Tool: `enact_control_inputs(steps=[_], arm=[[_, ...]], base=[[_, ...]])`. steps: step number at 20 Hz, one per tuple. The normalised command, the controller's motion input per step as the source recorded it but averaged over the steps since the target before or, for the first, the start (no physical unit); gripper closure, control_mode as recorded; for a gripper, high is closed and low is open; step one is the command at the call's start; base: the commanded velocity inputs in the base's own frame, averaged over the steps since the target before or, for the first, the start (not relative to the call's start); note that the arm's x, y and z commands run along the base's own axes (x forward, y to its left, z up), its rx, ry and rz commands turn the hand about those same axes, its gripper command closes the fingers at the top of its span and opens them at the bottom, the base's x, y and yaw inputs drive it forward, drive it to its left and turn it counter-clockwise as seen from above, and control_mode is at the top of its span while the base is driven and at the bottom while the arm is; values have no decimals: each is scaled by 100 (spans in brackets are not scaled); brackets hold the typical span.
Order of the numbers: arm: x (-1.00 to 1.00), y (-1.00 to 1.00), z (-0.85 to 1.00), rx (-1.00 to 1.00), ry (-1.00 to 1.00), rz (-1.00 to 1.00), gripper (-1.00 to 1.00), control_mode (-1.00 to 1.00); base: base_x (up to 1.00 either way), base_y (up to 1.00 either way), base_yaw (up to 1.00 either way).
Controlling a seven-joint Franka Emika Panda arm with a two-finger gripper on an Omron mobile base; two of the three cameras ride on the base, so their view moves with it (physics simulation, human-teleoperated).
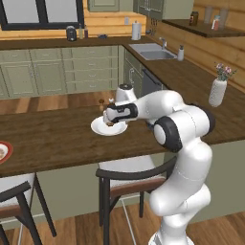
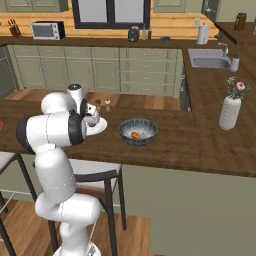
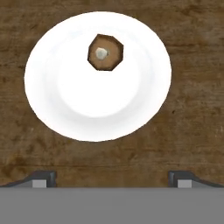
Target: Pick the chicken drumstick and mushroom from their plates and place them in the bowl. Then put the bowl in the fridge.
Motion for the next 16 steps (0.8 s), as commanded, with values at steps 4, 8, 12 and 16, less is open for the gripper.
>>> enact_control_inputs(steps=[4,8,12,16], arm=[[27,0,-8,2,0,0,-100,-100],[68,3,-5,0,1,0,-100,-100],[57,16,-4,0,1,0,-100,-100],[53,13,-16,0,2,0,-100,-100]], base=[[0,0,0],[0,0,0],[0,0,0],[0,0,0]])
